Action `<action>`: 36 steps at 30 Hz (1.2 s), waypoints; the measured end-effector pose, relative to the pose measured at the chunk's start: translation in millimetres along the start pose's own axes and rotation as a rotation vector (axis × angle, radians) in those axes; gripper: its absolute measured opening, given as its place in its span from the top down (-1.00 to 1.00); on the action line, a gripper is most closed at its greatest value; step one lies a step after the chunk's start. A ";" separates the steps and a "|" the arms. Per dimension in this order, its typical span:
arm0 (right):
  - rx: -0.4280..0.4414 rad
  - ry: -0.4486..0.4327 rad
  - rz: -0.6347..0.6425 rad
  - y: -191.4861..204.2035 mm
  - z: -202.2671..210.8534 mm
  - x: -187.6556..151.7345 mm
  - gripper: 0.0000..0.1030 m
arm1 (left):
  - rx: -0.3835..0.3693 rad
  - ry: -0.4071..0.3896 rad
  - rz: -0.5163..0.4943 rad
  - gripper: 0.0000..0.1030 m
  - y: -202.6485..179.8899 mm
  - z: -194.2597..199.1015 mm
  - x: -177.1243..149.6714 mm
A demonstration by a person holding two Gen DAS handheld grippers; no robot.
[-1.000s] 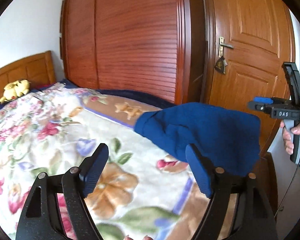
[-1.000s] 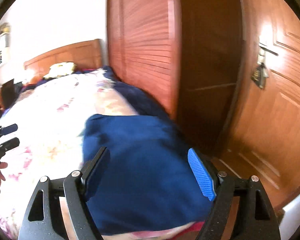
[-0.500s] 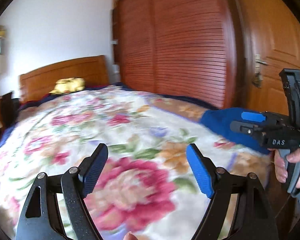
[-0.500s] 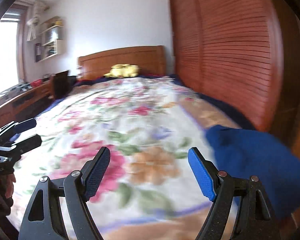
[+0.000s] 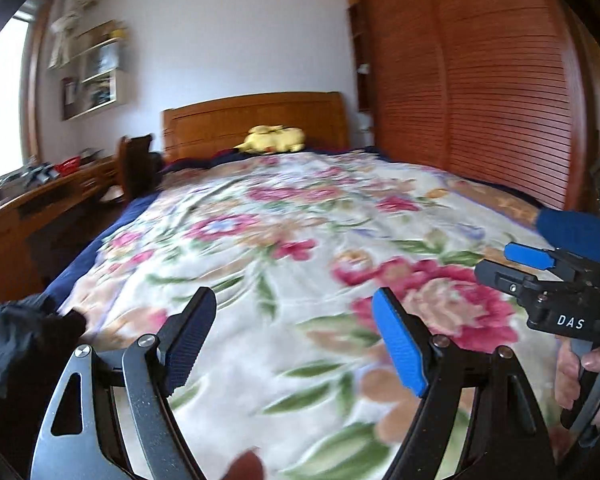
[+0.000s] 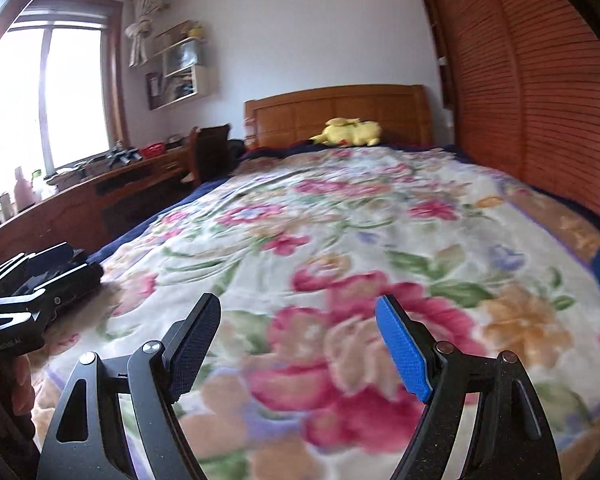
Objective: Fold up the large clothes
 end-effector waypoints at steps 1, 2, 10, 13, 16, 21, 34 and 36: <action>0.006 0.002 0.008 4.3 -6.2 1.3 -0.58 | 0.016 0.000 0.013 -0.58 8.4 -1.7 -3.9; 0.006 0.004 0.021 7.9 -12.8 4.7 -0.58 | 0.025 0.000 0.019 -0.58 12.7 -3.3 -6.0; -0.073 -0.062 0.095 16.2 -34.4 2.3 -0.58 | 0.060 -0.016 0.067 -0.58 43.3 -20.6 -26.4; -0.097 -0.078 0.119 18.6 -45.6 -4.2 -0.58 | 0.084 -0.025 0.050 -0.58 46.7 -25.8 -31.3; -0.112 -0.085 0.129 20.1 -48.0 -10.0 -0.58 | 0.093 -0.034 0.049 -0.58 50.1 -26.6 -34.0; -0.113 -0.086 0.122 17.6 -50.0 -16.1 -0.58 | 0.082 -0.031 0.061 -0.58 52.6 -28.1 -35.6; -0.116 -0.080 0.095 15.3 -63.9 -16.3 -0.58 | 0.091 -0.039 0.078 -0.58 55.5 -26.1 -38.1; -0.116 -0.078 0.093 15.7 -64.4 -16.3 -0.58 | 0.091 -0.040 0.075 -0.58 55.7 -26.2 -37.8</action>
Point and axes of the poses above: each gripper's, at about its wrist camera, not at the fingertips, and z roughly against the way its jaws point, y to its left, x to its top, the point moved 8 cm from there along -z, roughly the way its jaws point, and after that the axes turned 9 degrees about y, right-handed, at the moved point
